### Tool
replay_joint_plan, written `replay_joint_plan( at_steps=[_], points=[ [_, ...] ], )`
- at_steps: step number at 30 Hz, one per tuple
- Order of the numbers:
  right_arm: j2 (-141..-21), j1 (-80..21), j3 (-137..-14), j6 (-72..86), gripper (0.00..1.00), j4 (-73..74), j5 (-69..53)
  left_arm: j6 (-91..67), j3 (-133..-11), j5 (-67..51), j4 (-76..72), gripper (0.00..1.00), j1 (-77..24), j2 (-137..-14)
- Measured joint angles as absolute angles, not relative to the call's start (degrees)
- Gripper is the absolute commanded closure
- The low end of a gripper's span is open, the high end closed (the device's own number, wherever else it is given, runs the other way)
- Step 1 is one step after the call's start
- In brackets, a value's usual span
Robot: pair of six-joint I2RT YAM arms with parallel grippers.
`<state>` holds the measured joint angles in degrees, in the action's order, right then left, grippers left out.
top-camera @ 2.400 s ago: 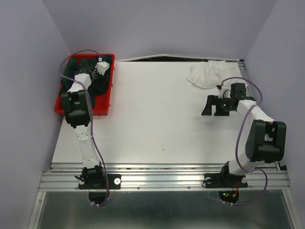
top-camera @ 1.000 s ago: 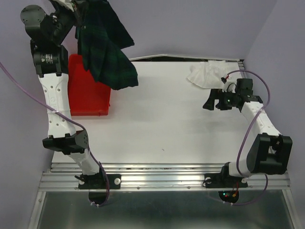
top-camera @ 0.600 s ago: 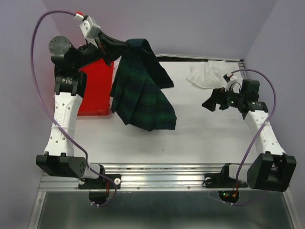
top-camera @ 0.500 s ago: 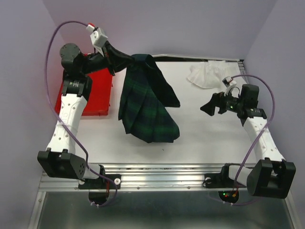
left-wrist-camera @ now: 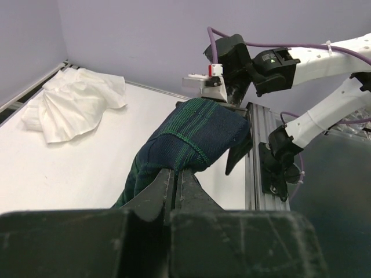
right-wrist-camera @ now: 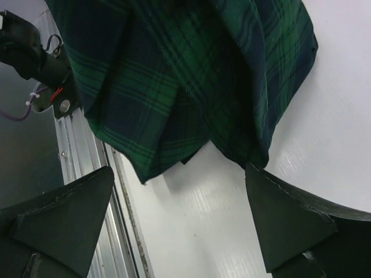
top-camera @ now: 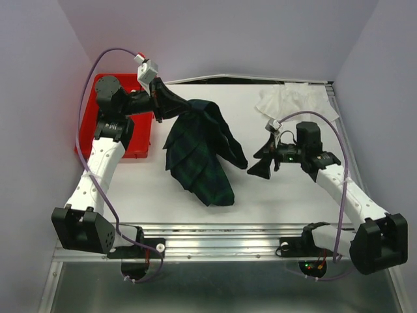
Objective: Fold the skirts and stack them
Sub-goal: Move the skirt to the center of the board, then flatten the skirt out
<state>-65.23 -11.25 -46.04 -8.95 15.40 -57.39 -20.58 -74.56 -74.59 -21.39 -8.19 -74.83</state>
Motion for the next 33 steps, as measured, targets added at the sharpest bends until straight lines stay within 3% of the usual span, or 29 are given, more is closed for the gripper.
replay_joint_plan(
  at_steps=[18, 21, 22, 23, 25, 26, 28, 29, 30, 33],
  points=[
    [-80.2, -24.84, -53.82, -13.74, 0.0, 10.0, -42.92, -21.71, -74.56, -75.66, -21.69, 1.0, -8.27, -74.83],
    [-81.06, -24.95, -53.93, -14.87, 0.06, 9.67, -41.91, -22.11, -74.56, -75.75, -21.93, 1.0, -8.27, -74.87],
    [-81.49, -25.02, -53.91, -15.14, 0.1, 8.97, -40.97, -22.31, -74.56, -75.83, -22.11, 1.0, -8.27, -74.91],
    [-81.89, -25.12, -53.89, -15.46, 0.26, 8.36, -40.34, -22.65, -74.59, -75.92, -22.57, 1.0, -8.27, -74.98],
    [-83.44, -25.21, -53.89, -16.27, 0.44, 6.37, -38.37, -23.46, -74.65, -76.27, -23.53, 1.0, -8.27, -75.22],
    [-84.36, -25.21, -53.76, -16.14, 0.59, 4.93, -37.23, -24.03, -74.72, -76.38, -23.99, 1.0, -8.27, -75.35],
    [-86.26, -25.21, -53.54, -15.86, 0.73, 2.74, -34.92, -25.12, -74.85, -76.62, -24.64, 1.0, -8.27, -75.55],
    [-86.85, -25.21, -53.52, -16.16, 0.91, 2.15, -34.26, -25.63, -74.91, -76.71, -24.75, 1.0, -8.27, -75.59],
    [-87.57, -25.21, -53.54, -15.88, 0.99, 1.63, -32.73, -26.11, -74.94, -76.77, -25.06, 1.0, -8.25, -75.61],
    [-87.61, -25.21, -53.56, -16.14, 0.99, 1.1, -30.48, -26.98, -74.94, -77.06, -25.52, 1.0, -7.33, -75.61]
  ],
)
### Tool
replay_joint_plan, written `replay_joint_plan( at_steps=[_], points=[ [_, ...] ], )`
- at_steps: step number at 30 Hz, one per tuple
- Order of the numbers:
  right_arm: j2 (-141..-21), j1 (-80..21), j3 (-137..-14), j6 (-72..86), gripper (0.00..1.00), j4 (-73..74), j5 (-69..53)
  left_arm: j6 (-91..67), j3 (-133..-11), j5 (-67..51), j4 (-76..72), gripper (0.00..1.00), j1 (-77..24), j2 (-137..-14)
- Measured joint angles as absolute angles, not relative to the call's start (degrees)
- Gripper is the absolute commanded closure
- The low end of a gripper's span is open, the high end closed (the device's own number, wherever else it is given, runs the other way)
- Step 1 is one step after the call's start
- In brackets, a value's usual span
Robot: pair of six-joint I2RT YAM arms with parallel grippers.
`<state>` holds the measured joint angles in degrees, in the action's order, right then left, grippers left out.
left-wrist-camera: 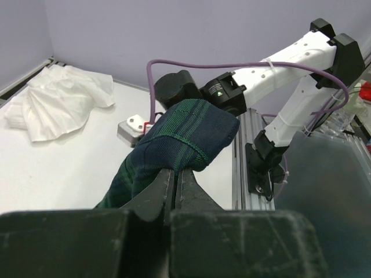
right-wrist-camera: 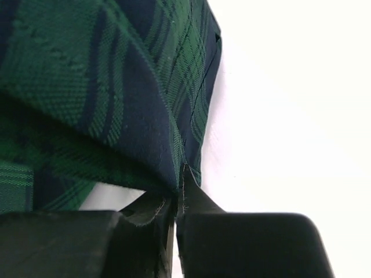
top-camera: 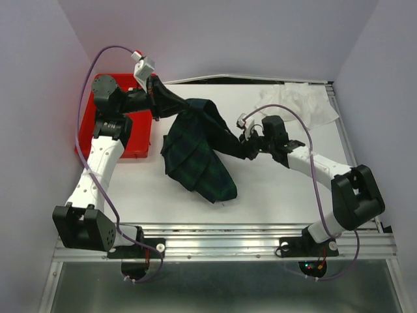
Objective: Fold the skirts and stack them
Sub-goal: Flatten the skirt out
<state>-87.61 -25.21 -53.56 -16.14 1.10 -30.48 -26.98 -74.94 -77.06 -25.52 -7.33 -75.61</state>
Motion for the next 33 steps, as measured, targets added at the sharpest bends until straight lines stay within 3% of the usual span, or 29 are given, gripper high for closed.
replay_joint_plan(
  at_steps=[7, 12, 19, 26, 33],
  points=[
    [-80.23, -20.53, -56.45, -20.1, 0.99, 8.14, -28.08, -27.59, -74.7, -75.96, -25.91, 1.0, -0.47, -75.61],
    [-75.72, -13.47, -65.78, -24.56, 0.99, 16.8, -26.87, -25.69, -74.22, -75.59, -25.63, 1.0, 0.86, -75.55],
    [-72.29, -12.05, -79.42, -30.11, 0.99, 31.94, -22.48, -8.23, -74.11, -70.72, -7.53, 1.0, 0.75, -72.12],
    [-66.96, -12.56, -87.29, -35.27, 0.99, 49.17, -20.38, 3.97, -63.13, -66.26, 2.83, 1.0, 0.03, -52.9],
    [-62.94, -13.19, -95.88, -38.85, 0.99, 64.69, -20.75, 3.88, -54.98, -69.36, 4.84, 1.0, -0.27, -39.33]
  ],
)
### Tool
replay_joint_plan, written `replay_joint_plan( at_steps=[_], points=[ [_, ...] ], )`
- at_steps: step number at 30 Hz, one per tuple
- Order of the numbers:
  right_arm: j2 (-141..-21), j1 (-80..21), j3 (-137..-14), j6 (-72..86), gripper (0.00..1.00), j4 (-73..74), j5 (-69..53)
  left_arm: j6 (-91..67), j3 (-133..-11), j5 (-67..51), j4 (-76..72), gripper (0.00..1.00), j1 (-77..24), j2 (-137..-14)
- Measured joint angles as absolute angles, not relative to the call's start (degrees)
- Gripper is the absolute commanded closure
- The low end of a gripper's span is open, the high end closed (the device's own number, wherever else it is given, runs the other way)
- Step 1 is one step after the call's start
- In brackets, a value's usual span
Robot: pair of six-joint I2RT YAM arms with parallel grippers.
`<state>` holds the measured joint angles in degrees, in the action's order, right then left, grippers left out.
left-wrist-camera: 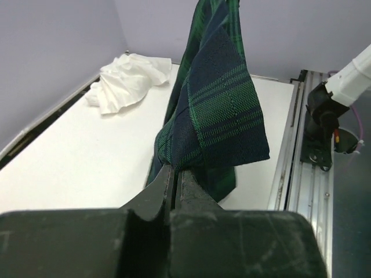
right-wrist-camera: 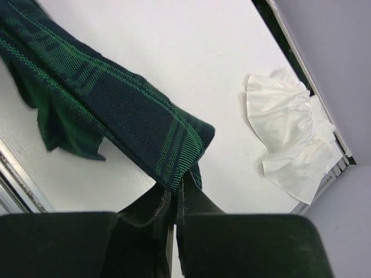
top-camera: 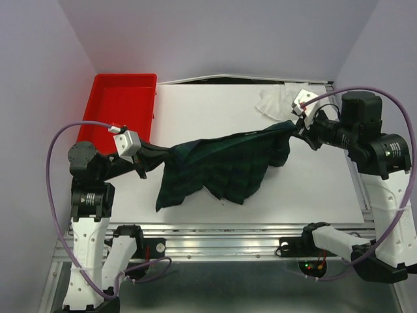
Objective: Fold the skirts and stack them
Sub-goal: Flatten the skirt out
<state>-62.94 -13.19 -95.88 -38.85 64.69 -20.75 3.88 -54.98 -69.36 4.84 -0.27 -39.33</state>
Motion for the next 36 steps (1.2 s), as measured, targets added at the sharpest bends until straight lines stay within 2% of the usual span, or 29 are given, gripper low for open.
replay_joint_plan(
  at_steps=[5, 8, 10, 11, 12, 13, 14, 15, 17, 18, 19, 23, 25, 26, 28, 30, 32, 36],
  points=[
    [-65.39, -13.21, -98.28, -39.97, 0.99, 68.93, -19.88, -1.39, -51.44, -69.23, 3.25, 1.0, -0.3, -40.03],
    [-69.14, -13.21, -97.27, -40.21, 0.99, 68.51, -17.96, -4.58, -51.03, -67.0, 0.05, 1.0, -0.32, -46.46],
    [-75.79, -13.19, -95.74, -40.29, 0.99, 65.91, -16.51, -5.76, -51.09, -63.31, -1.98, 1.0, -0.38, -53.36],
    [-79.26, -13.19, -94.91, -40.29, 0.91, 63.77, -15.57, -6.02, -51.44, -61.49, -2.61, 0.99, -0.47, -57.12],
    [-83.07, -13.19, -94.41, -40.27, 0.87, 61.98, -14.61, -6.15, -52.21, -59.33, -3.46, 0.94, -0.67, -61.39],
    [-87.29, -13.19, -94.37, -40.29, 0.8, 60.14, -13.5, -6.24, -53.54, -57.89, -3.9, 0.76, -0.82, -65.17],
    [-92.12, -13.19, -94.41, -40.1, 0.64, 57.76, -11.9, -6.33, -55.4, -55.59, -4.62, 0.67, -1.02, -70.91],
    [-97.01, -13.15, -94.7, -39.31, 0.33, 55.57, -10.2, -6.24, -57.01, -53.23, -4.84, 0.47, -1.21, -75.68],
    [-106.78, -12.73, -98.48, -38.11, 0.24, 53.82, -6.98, -6.15, -62.26, -48.21, -4.47, 0.27, -1.5, -85.69],
    [-111.22, -12.47, -101.06, -37.63, 0.16, 52.99, -5.21, -6.22, -64.71, -46.57, -4.05, 0.21, -1.54, -89.08],
    [-117.73, -12.01, -105.58, -36.42, 0.02, 52.27, -3.05, -5.87, -67.31, -44.91, -3.07, 0.2, -1.56, -91.9],
    [-129.45, -10.94, -116.53, -34.2, 0.01, 51.77, 0.49, -4.71, -80.34, -38.11, 0.27, 0.18, -1.76, -98.94],
    [-129.97, -10.57, -117.73, -33.54, 0.02, 51.83, 1.08, -2.83, -82.94, -35.35, 1.04, 0.18, -1.89, -97.78],
    [-129.03, -10.46, -117.82, -33.26, 0.06, 51.72, 1.1, -2.24, -82.98, -34.76, 1.39, 0.18, -2.07, -96.38],
    [-126.78, -10.41, -116.18, -33.06, 0.12, 50.37, 1.06, 0.21, -81.34, -32.82, 3.03, 0.19, -3.18, -91.61],
    [-123.52, -10.41, -113.38, -32.58, 0.23, 49.87, 0.58, 1.8, -78.3, -30.7, 4.54, 0.21, -5.19, -86.43],
    [-120.4, -10.13, -109.95, -31.79, 0.32, 49.08, -0.6, 3.2, -73.43, -28.77, 6.28, 0.31, -8.03, -81.47],
    [-117.64, -8.97, -104.57, -29.98, 0.37, 50.68, -5.58, 3.53, -65.98, -25.26, 8.1, 0.4, -13.82, -75.77]
  ],
)
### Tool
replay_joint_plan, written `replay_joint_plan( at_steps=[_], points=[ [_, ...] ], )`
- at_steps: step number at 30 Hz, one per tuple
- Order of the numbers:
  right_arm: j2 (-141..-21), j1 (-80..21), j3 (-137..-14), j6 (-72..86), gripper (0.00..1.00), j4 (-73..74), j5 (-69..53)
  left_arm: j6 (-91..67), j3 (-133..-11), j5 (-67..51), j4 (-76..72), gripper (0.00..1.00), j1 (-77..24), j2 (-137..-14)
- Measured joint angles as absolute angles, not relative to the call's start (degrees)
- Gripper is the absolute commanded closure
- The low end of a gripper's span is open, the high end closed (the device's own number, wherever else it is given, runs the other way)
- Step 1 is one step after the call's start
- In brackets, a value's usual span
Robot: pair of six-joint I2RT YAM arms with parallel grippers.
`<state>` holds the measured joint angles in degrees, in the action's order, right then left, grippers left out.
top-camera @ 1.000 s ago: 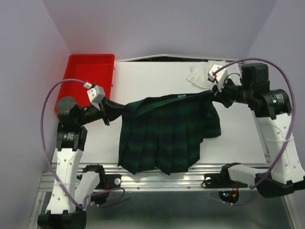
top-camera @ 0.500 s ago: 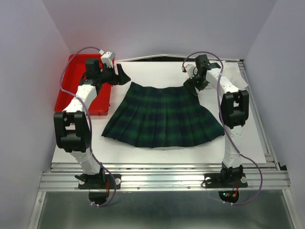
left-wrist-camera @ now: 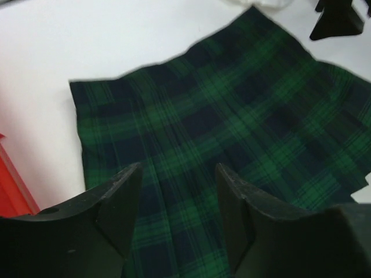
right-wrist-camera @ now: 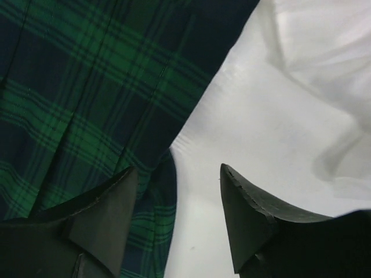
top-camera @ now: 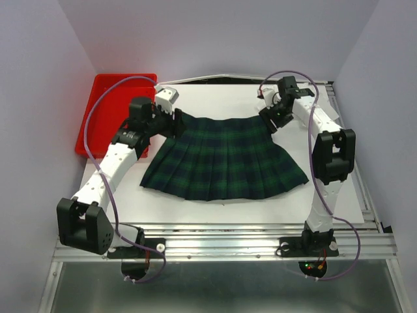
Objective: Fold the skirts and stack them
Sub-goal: Flatten the skirt out
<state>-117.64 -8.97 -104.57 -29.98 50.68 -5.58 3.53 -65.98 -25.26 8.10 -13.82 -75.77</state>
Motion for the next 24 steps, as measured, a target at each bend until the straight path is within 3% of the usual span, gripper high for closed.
replay_joint_plan(
  at_steps=[6, 7, 9, 12, 13, 16, 19, 21, 24],
  points=[
    [-117.71, -4.47, -95.68, -27.14, 0.37, 54.37, -15.31, 3.55, -57.74, -20.27, 11.64, 0.42, -16.08, -75.59],
    [-117.67, -3.99, -94.52, -26.85, 0.41, 54.46, -15.97, 3.57, -57.34, -19.73, 11.86, 0.42, -16.1, -75.75],
    [-117.69, -3.31, -91.46, -25.8, 0.6, 54.96, -17.89, 3.64, -57.19, -19.14, 11.68, 0.42, -16.16, -76.62],
    [-117.69, -3.51, -88.18, -24.27, 0.77, 55.44, -20.84, 3.9, -57.19, -18.83, 11.33, 0.51, -16.32, -79.33],
    [-117.69, -3.62, -87.44, -23.86, 0.78, 55.66, -22.0, 4.05, -57.23, -18.79, 11.29, 0.55, -16.38, -80.71],
    [-117.12, -3.51, -87.22, -22.87, 0.68, 57.45, -26.15, 4.36, -57.93, -18.9, 11.38, 0.57, -16.47, -86.91],
    [-114.78, -2.63, -87.44, -21.47, 0.18, 58.76, -30.0, 4.93, -59.31, -20.29, 11.46, 0.55, -16.56, -93.21],
    [-112.6, -2.04, -87.81, -19.99, 0.12, 59.33, -30.68, 5.17, -59.33, -21.54, 11.46, 0.53, -16.58, -94.08],
    [-107.53, -1.52, -88.36, -18.48, 0.15, 59.13, -28.45, 5.72, -60.12, -24.03, 11.14, 0.47, -17.17, -93.25]
  ],
)
